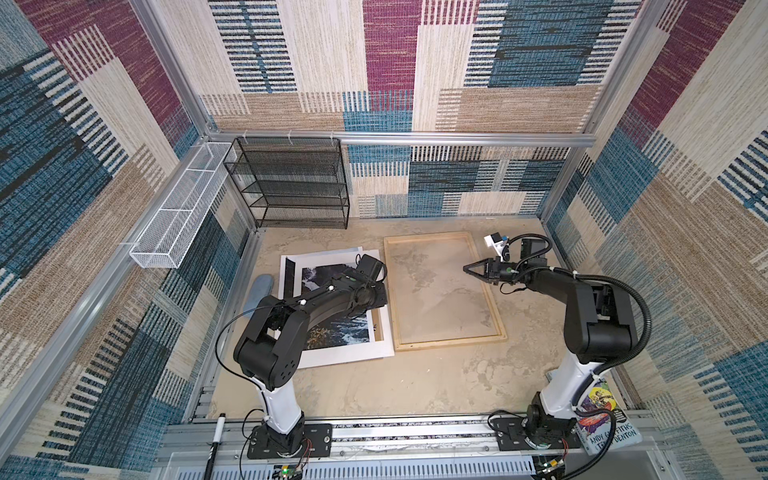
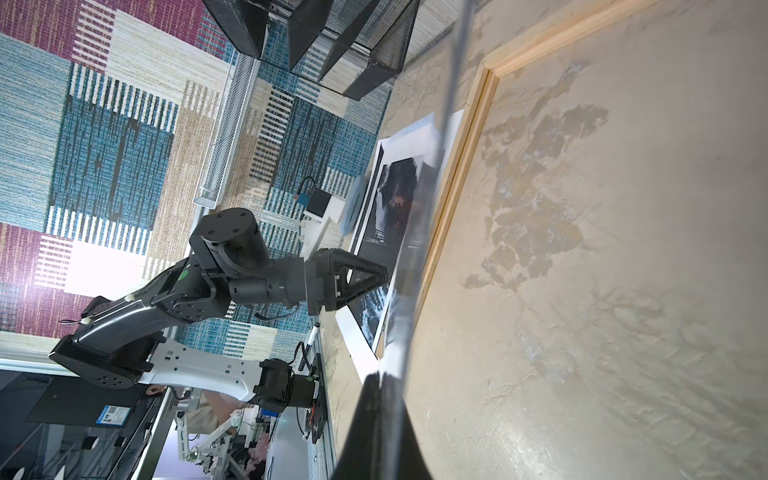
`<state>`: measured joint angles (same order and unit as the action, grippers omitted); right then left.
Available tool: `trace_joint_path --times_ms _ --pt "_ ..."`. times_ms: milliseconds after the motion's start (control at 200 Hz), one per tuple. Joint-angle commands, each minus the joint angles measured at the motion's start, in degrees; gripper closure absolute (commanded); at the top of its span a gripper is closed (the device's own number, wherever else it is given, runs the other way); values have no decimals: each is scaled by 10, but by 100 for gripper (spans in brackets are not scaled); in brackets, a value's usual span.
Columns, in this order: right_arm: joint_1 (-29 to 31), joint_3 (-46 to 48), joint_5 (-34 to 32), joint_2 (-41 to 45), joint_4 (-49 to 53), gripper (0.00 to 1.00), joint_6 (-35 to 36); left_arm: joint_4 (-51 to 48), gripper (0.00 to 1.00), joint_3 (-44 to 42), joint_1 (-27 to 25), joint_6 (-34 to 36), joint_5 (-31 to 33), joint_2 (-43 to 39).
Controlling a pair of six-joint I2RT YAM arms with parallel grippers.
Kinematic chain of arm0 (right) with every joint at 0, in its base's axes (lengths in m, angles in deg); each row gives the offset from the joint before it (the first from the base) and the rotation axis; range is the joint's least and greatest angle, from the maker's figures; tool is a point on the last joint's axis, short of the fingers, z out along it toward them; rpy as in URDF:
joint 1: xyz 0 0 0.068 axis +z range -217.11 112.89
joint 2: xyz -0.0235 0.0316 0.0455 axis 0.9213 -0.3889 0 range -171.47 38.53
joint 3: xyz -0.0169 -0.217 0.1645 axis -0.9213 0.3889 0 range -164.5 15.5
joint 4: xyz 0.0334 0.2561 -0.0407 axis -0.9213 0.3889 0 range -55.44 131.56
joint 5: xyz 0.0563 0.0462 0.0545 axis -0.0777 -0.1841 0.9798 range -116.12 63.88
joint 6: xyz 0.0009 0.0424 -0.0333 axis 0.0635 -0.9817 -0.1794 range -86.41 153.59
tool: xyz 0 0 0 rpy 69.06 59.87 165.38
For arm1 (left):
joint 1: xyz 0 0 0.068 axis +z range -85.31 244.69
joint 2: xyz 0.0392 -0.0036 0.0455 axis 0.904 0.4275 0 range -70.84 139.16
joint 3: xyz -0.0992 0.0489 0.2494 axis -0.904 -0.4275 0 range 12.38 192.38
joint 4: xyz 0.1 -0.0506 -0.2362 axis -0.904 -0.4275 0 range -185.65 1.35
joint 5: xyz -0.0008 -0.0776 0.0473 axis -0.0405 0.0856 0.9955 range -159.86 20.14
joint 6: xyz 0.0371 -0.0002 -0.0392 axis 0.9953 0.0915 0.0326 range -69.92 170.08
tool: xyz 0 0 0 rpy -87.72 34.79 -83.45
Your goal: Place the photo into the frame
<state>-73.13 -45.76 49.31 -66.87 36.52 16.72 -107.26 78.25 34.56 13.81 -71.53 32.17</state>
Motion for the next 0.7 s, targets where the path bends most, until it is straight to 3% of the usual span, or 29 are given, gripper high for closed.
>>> trace_joint_path --times_ms 0,696 --pt "0 -10 17 -15 18 100 36 8 70 6 1 7 -7 3" --pt "0 -57 -63 -86 125 98 114 -11 71 15 2 14 -10 11"
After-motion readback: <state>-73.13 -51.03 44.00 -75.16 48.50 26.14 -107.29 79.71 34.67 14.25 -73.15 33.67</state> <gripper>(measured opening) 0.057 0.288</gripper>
